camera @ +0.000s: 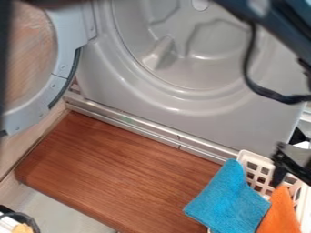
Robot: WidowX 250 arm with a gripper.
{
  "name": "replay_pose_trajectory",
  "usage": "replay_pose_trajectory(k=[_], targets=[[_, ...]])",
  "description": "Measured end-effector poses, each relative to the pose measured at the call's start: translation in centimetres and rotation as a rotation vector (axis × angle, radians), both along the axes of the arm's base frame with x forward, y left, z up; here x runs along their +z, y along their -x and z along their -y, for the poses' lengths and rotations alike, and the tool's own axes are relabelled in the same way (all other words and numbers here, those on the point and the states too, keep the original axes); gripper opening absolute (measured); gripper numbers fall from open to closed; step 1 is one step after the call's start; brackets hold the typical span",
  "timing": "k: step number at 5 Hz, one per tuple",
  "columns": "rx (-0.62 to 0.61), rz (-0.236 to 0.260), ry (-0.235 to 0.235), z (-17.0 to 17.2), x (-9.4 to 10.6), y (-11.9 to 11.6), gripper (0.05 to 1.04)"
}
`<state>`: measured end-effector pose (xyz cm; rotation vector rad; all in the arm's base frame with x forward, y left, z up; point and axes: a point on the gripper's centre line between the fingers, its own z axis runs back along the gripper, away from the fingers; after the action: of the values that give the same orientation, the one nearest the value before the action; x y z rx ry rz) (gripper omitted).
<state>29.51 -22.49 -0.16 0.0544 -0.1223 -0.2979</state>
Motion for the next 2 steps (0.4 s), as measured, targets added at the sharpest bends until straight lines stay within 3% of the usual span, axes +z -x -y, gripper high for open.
replay_pose_trajectory(k=[2], targets=[[0.058, -0.043, -0.027, 1.48, -1.77, -0.21, 1.001]])
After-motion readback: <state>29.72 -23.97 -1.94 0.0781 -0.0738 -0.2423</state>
